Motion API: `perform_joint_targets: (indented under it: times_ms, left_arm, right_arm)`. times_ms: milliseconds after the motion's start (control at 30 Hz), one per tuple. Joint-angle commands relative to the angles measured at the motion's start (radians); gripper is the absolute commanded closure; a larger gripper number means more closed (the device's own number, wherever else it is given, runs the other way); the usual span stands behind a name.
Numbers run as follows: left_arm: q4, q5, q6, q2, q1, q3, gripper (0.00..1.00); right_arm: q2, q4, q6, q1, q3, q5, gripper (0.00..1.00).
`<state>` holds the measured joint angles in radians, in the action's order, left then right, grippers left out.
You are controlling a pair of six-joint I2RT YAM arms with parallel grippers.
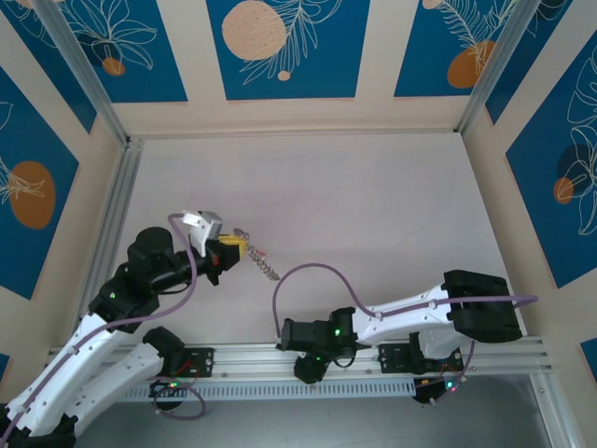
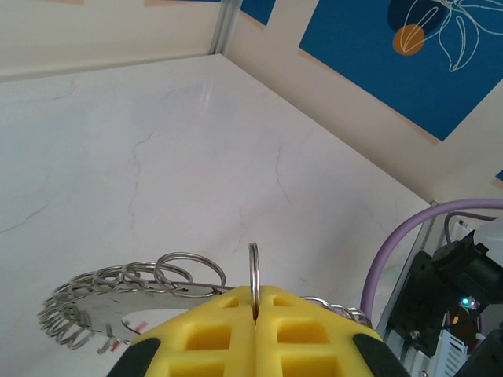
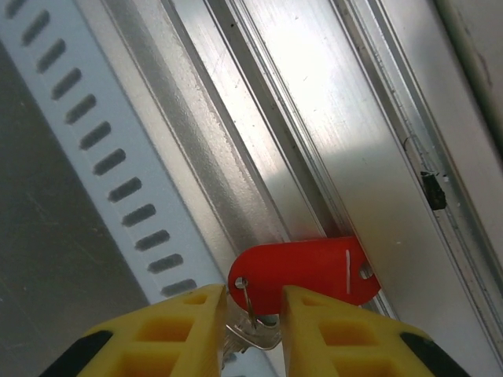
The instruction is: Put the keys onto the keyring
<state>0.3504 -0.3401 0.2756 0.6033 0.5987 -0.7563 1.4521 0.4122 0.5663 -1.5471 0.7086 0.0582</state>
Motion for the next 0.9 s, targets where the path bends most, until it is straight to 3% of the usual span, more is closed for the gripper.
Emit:
perform_joint_targets:
  times_ms: [0, 233, 467, 600, 867]
  left_arm:
    - [-0.078, -0.045, 0.017, -0.013, -0.024, 0.006, 1.00]
    - [-0.088, -0.096, 0.016, -0.013, -0.063, 0.011, 1.00]
    - [-0.033, -0.115, -0.038, 0.004, -0.072, 0.002, 1.00]
    - [-0.090, -0.202, -0.053, 0.017, -0.072, 0.005, 1.00]
    - [-0.168, -0.448, -0.128, 0.056, -0.065, -0.054, 1.00]
  right_arm:
    - [0.019, 0.023, 0.012, 0.003, 0.006, -0.020, 0.76]
    - [0.022, 0.048, -0.005, 0.007, 0.030, -0.015, 1.00]
    - [-0.153, 0.083, -0.074, 0.047, 0.014, 0.005, 1.00]
    - [-0.321, 0.156, -0.163, 0.157, 0.053, 0.041, 1.00]
    - [-0.576, 0.176, -0.384, 0.514, 0.202, -0.047, 1.00]
